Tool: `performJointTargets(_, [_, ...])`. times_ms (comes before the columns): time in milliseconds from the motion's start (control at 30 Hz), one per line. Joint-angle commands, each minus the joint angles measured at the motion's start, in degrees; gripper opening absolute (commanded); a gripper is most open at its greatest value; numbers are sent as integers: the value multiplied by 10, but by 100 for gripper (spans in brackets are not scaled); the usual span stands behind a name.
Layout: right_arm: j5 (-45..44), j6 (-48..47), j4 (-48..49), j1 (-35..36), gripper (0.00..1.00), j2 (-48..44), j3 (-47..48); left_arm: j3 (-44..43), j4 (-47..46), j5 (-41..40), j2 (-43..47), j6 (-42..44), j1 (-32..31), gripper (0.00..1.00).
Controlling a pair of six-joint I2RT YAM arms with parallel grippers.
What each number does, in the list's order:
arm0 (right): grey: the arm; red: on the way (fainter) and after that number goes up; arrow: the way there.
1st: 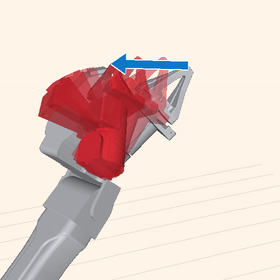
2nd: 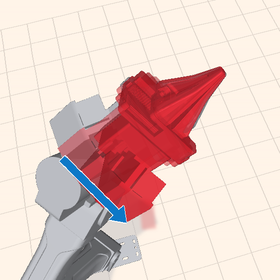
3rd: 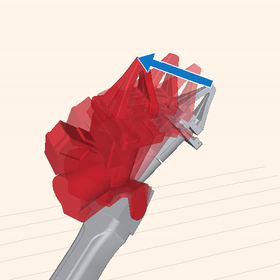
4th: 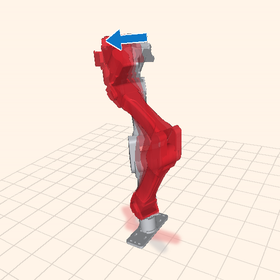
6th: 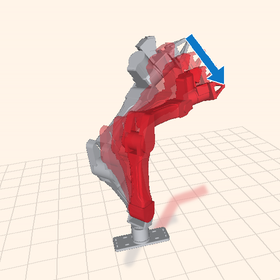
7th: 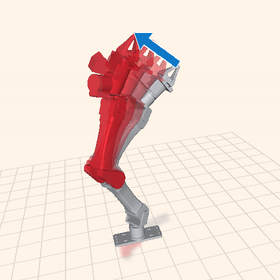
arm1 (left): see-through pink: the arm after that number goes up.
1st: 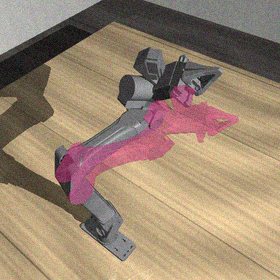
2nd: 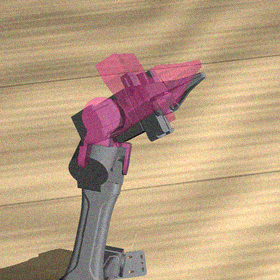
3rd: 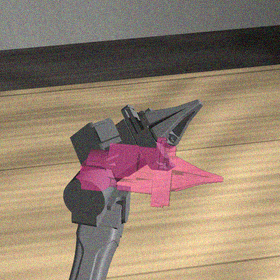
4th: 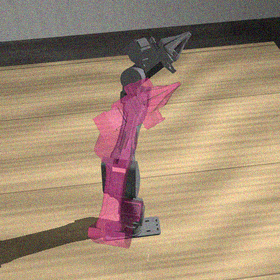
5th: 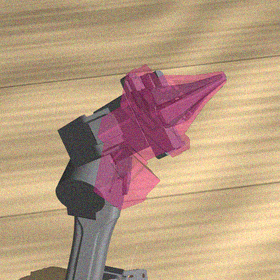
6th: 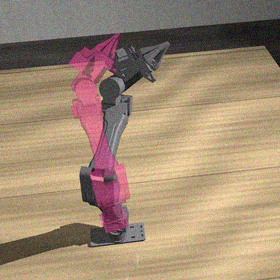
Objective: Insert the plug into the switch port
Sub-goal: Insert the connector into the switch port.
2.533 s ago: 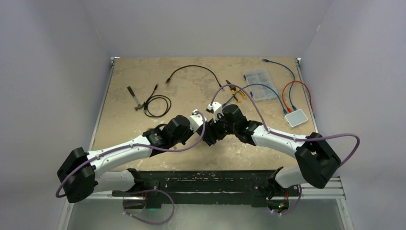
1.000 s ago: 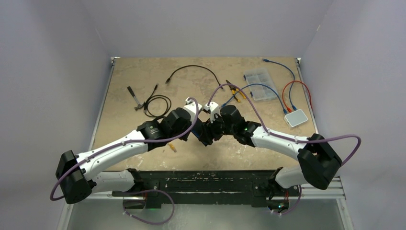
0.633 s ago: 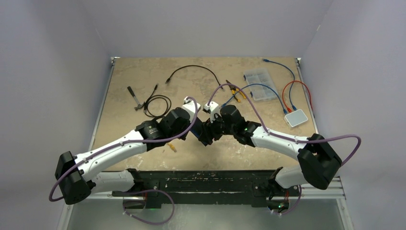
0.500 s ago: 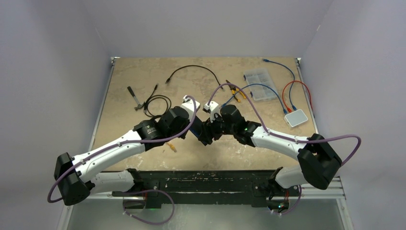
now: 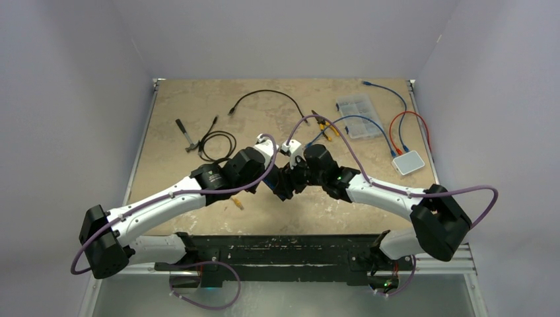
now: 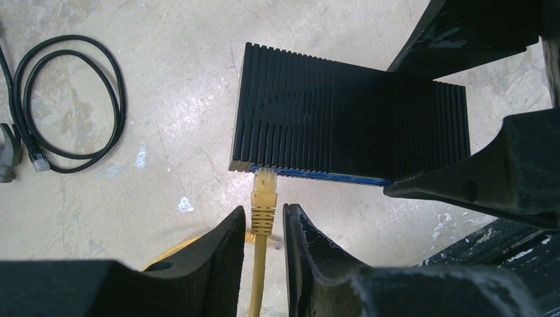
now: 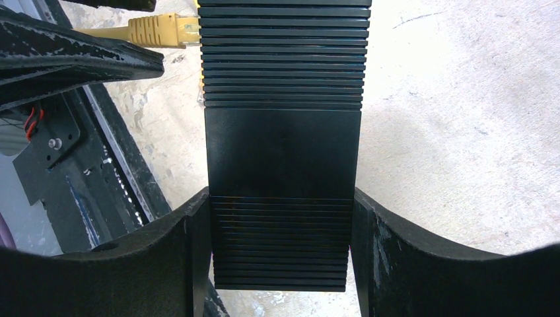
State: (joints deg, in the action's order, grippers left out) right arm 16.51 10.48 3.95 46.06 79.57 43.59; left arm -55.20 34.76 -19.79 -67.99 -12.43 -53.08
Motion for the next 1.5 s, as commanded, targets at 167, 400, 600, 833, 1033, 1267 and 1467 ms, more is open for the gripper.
performJointTargets(167, [28,0,40,-4,0,-15,25,-17,1,-5,-14,10,-3,20])
performJointTargets(400, [50,-18,48,-4,0,-15,27,-19,-23,6,-17,28,-3,0])
performJointTargets(600, [114,-19,91,-2,0,-28,15,-16,-91,43,-23,52,-3,0])
performJointTargets(833, [183,-18,113,2,0,-50,4,39,-227,44,26,91,-2,0])
performJointTargets(1033, [190,2,134,3,0,-55,3,55,-299,102,19,58,-3,0])
performJointTargets(1267, [202,-14,122,4,0,-59,4,52,-266,28,27,90,-3,0])
performJointTargets(1467, [204,-23,107,4,0,-64,-2,27,-224,-13,58,115,58,0])
